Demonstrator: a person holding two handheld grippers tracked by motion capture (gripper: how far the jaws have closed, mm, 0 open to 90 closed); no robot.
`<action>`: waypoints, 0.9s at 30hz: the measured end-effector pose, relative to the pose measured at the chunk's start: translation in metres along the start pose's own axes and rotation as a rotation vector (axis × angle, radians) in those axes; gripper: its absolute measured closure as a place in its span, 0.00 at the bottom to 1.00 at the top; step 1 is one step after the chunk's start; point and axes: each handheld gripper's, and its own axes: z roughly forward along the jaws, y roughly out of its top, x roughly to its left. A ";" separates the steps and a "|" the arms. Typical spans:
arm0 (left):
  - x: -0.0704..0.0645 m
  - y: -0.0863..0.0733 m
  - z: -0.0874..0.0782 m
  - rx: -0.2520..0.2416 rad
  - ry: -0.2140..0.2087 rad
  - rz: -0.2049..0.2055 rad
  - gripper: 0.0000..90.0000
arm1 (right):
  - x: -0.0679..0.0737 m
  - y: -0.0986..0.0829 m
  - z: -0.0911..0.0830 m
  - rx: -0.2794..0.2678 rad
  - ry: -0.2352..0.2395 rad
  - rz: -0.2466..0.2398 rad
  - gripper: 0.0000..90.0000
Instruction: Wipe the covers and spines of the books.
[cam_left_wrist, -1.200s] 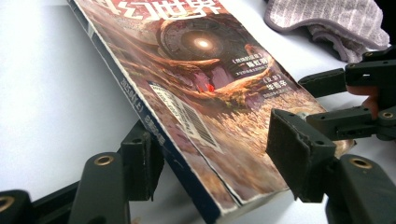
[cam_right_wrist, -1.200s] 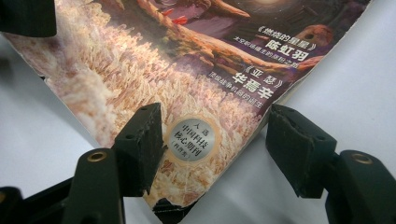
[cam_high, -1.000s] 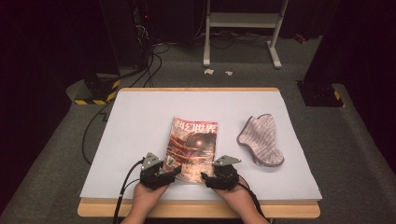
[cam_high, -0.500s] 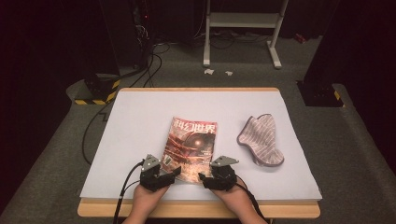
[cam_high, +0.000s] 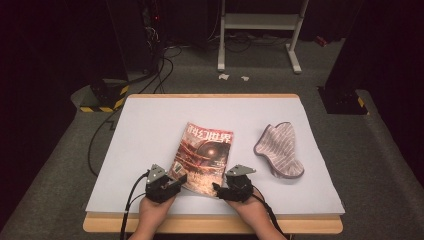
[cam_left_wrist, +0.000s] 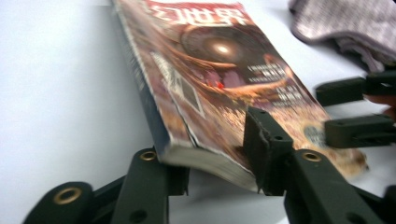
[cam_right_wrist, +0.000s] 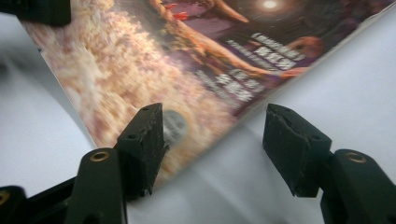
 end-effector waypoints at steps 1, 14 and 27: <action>0.004 0.001 0.000 -0.003 0.000 -0.008 0.72 | -0.001 0.000 -0.001 -0.006 -0.005 -0.005 0.43; 0.027 0.010 0.009 -0.006 0.007 -0.038 0.86 | -0.005 -0.014 -0.025 -0.029 -0.028 0.016 0.44; 0.034 0.012 0.012 -0.047 -0.004 -0.017 0.92 | -0.023 -0.018 -0.047 -0.034 -0.080 0.011 0.44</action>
